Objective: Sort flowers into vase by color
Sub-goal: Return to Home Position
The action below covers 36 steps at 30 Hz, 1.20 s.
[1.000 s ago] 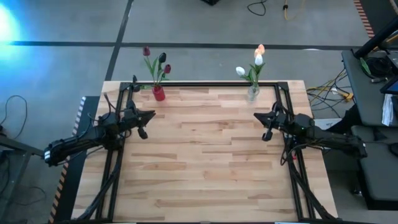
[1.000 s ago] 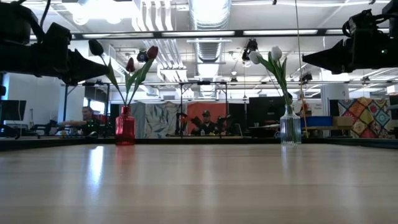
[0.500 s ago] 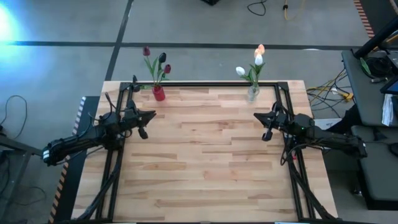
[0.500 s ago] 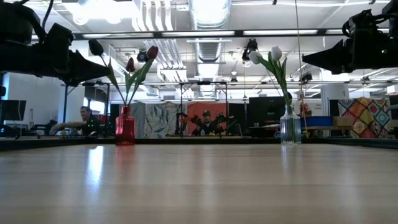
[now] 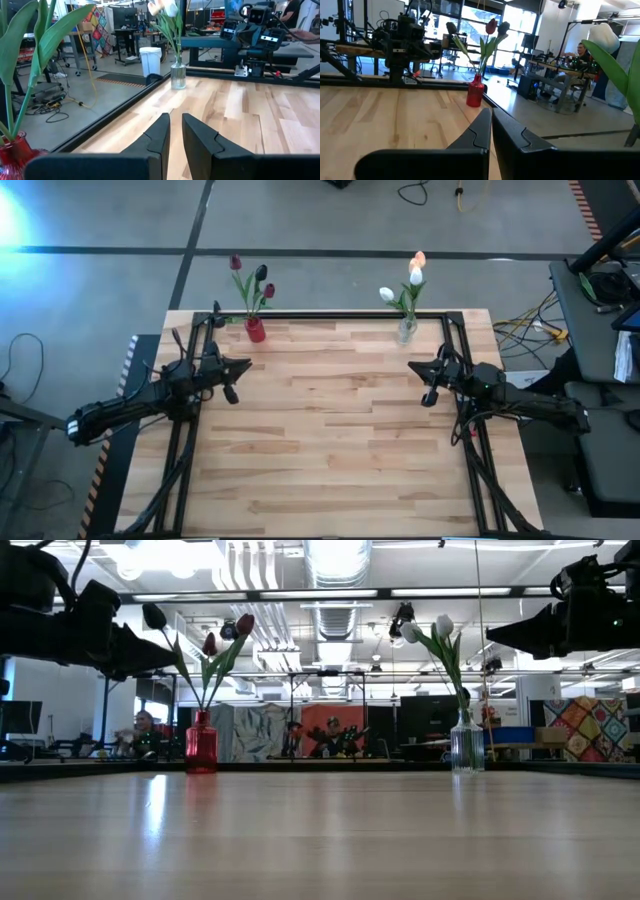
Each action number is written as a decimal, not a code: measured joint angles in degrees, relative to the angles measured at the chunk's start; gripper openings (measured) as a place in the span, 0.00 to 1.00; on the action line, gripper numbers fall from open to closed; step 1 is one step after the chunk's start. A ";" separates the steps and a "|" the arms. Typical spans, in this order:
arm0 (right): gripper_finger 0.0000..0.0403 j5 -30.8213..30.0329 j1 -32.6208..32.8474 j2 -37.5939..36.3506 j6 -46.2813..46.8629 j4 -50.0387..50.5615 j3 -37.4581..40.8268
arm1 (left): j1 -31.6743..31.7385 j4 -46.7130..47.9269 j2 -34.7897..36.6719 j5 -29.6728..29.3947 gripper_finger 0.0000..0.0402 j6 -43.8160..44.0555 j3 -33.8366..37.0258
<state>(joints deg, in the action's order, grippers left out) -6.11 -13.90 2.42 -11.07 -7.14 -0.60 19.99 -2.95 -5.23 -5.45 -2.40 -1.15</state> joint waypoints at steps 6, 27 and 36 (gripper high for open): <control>0.02 0.00 -0.02 0.00 0.00 0.00 0.02 | 0.00 0.01 -0.57 0.00 0.09 -0.02 -0.06; 0.02 0.00 -0.01 0.02 0.00 0.02 0.02 | 0.00 -0.01 -1.09 0.02 0.09 -0.01 -0.10; 0.02 0.00 0.00 0.02 -0.02 0.02 0.02 | 0.00 0.00 -1.07 0.02 0.09 -0.02 -0.10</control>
